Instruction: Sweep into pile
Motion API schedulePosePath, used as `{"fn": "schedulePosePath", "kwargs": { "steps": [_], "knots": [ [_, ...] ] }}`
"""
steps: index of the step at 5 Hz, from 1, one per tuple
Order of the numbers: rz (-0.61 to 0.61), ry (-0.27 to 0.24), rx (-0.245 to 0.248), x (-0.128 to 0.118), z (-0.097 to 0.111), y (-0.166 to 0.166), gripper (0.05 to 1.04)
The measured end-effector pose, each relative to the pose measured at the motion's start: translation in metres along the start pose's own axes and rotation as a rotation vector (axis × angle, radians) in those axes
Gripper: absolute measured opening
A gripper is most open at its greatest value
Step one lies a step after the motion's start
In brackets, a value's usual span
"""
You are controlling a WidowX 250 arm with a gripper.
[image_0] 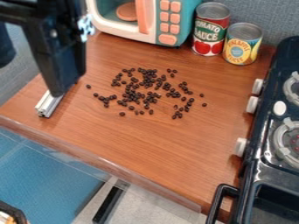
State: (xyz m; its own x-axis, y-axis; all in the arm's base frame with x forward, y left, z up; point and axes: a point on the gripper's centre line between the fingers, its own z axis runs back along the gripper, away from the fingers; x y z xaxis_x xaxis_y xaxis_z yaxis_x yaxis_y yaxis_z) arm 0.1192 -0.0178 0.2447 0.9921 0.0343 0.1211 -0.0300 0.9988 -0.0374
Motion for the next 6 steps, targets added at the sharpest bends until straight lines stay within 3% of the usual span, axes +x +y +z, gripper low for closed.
{"fn": "schedulePosePath", "kwargs": {
  "steps": [1,2,4,5,6],
  "knots": [
    [-0.009,0.006,-0.007,0.000,-0.003,-0.001,1.001],
    [0.033,0.038,-0.029,0.021,-0.030,0.019,1.001],
    [0.029,0.043,-0.044,0.052,-0.077,0.046,1.001],
    [0.008,0.041,-0.021,0.064,-0.110,0.058,1.001],
    [0.018,0.006,0.023,0.078,-0.136,0.074,1.001]
  ]
}}
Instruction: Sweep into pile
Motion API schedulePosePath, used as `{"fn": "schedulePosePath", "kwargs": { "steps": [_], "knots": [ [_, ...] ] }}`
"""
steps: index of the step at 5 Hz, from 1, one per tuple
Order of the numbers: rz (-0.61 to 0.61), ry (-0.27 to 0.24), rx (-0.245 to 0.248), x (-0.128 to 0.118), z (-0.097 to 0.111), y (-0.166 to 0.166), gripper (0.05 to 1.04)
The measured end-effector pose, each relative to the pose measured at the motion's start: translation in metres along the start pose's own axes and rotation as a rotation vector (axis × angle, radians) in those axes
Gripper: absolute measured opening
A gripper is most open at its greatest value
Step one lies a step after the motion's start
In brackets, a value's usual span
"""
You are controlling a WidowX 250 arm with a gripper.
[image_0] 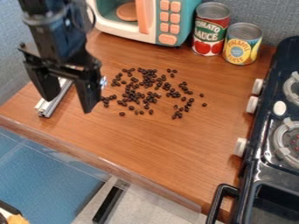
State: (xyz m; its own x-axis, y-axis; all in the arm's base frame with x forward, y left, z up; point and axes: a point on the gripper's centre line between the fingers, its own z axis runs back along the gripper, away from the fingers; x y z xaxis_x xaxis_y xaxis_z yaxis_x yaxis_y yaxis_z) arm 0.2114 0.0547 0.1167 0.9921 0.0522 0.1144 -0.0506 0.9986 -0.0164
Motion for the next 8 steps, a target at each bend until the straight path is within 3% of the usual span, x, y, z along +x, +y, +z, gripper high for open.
{"fn": "schedulePosePath", "kwargs": {
  "steps": [3,5,8],
  "knots": [
    [0.084,-0.020,0.075,0.054,-0.047,0.049,1.001],
    [0.191,-0.038,0.091,0.084,-0.054,0.086,1.001],
    [0.199,-0.066,0.107,0.073,-0.066,0.116,1.001]
  ]
}}
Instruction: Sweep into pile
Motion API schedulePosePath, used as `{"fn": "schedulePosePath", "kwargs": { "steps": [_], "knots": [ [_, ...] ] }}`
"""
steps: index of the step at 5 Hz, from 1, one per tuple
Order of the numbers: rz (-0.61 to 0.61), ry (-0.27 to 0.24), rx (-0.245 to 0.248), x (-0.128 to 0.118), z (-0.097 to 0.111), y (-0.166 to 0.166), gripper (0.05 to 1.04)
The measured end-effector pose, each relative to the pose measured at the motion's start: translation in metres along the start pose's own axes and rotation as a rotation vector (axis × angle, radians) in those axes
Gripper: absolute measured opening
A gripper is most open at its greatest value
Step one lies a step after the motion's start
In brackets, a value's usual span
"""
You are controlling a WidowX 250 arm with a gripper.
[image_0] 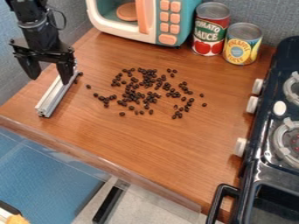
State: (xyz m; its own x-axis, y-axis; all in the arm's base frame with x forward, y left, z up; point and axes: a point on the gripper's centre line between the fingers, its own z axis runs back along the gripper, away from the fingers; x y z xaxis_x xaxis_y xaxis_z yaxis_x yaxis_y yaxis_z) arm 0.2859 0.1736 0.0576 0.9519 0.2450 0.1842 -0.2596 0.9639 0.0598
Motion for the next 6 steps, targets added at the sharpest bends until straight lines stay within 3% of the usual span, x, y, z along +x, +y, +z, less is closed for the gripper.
{"fn": "schedulePosePath", "kwargs": {
  "steps": [1,4,5,6],
  "knots": [
    [0.000,-0.013,0.004,-0.001,-0.005,0.000,1.001],
    [0.048,0.027,0.018,0.003,-0.040,-0.001,1.001],
    [0.077,0.049,0.027,0.006,-0.048,0.001,0.948],
    [0.096,0.069,0.011,0.005,-0.049,-0.001,0.661]
  ]
}}
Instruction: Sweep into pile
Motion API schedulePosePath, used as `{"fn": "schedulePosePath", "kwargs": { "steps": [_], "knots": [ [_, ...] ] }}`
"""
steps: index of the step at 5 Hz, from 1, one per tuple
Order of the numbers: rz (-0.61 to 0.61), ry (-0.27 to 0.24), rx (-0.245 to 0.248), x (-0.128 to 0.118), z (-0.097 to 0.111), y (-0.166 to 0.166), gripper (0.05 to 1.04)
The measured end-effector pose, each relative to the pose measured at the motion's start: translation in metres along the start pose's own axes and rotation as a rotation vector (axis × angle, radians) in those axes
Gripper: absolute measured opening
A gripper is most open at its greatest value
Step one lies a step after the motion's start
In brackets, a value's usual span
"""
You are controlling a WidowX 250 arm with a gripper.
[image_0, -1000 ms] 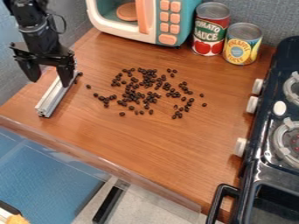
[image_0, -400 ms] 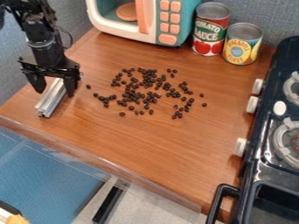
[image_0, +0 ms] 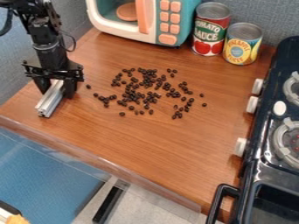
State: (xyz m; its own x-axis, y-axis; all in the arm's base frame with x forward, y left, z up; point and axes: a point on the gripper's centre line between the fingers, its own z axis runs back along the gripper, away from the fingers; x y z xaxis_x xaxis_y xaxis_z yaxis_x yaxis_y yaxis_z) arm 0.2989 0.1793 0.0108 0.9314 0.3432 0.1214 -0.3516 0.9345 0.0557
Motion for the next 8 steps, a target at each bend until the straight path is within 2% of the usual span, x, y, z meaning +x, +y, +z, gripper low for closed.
{"fn": "schedulePosePath", "kwargs": {
  "steps": [1,2,3,4,5,6,7,8],
  "knots": [
    [0.011,0.034,-0.024,-0.004,0.002,-0.002,0.398],
    [0.049,0.087,-0.055,-0.008,0.016,-0.006,0.388],
    [0.085,0.084,-0.088,-0.006,0.051,-0.021,0.388],
    [0.094,0.083,-0.111,-0.004,0.082,-0.052,0.388],
    [0.081,0.078,-0.095,-0.006,0.092,-0.096,0.388],
    [0.070,0.020,-0.080,0.002,0.094,-0.146,0.388],
    [0.091,0.007,-0.047,0.010,0.082,-0.183,0.388],
    [0.095,0.015,-0.019,0.024,0.064,-0.222,0.388]
  ]
}}
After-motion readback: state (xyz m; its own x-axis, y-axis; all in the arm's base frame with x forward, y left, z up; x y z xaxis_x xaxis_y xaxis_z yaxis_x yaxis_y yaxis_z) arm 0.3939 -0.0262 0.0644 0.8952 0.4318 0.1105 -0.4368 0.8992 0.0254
